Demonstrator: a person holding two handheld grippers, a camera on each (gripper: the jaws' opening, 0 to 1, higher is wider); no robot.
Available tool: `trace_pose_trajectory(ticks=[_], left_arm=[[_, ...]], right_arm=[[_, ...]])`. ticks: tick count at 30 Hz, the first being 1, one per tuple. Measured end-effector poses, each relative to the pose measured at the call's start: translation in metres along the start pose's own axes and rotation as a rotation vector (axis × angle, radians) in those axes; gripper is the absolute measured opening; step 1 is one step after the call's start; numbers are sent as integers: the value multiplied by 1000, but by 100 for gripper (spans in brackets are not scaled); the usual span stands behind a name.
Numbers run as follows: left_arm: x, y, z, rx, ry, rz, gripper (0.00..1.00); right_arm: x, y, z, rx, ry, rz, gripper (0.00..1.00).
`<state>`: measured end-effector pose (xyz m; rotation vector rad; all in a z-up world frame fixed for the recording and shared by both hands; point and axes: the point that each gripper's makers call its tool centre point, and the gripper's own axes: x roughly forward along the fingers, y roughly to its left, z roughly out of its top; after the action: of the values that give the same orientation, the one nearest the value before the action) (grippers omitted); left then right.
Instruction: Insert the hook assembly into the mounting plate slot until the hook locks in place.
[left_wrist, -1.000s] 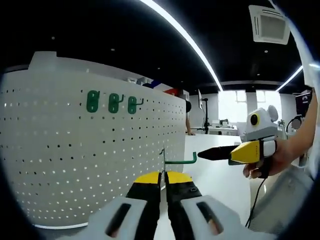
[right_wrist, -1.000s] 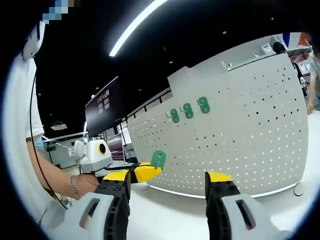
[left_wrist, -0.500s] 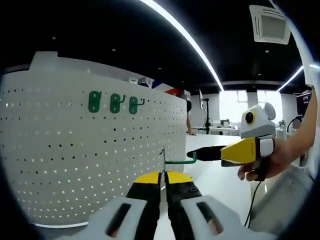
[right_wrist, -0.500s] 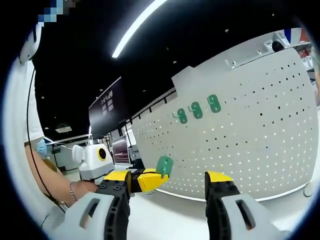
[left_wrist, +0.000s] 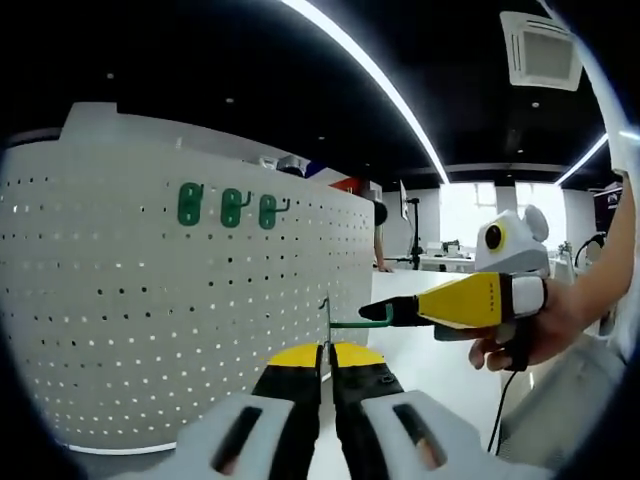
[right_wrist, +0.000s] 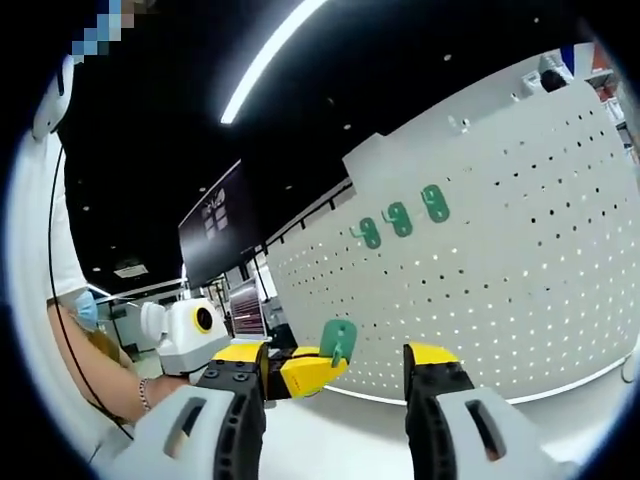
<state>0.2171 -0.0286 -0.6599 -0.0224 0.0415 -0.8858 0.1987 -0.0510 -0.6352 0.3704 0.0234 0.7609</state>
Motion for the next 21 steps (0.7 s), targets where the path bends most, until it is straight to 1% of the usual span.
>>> trace_pose_trajectory(ticks=[5,7,10,12,21], left_arm=[[0,0,0,-2,-2,1,3],[0,0,0,-1,0,2,3],[0,0,0,-5,-2,6,3],[-1,1,0,-5,-3,8,3],[-1,0,0,-5,-3,11,3]], right_arm=[[3,-1,0,10,-3,-3,49],[6,-2,-2,11,8,-11,48],[8,-1,-1,25,8,-11,44],[10,-1,-3,19,17,-14,39],[13,-1,-4,32,25,-17,27]])
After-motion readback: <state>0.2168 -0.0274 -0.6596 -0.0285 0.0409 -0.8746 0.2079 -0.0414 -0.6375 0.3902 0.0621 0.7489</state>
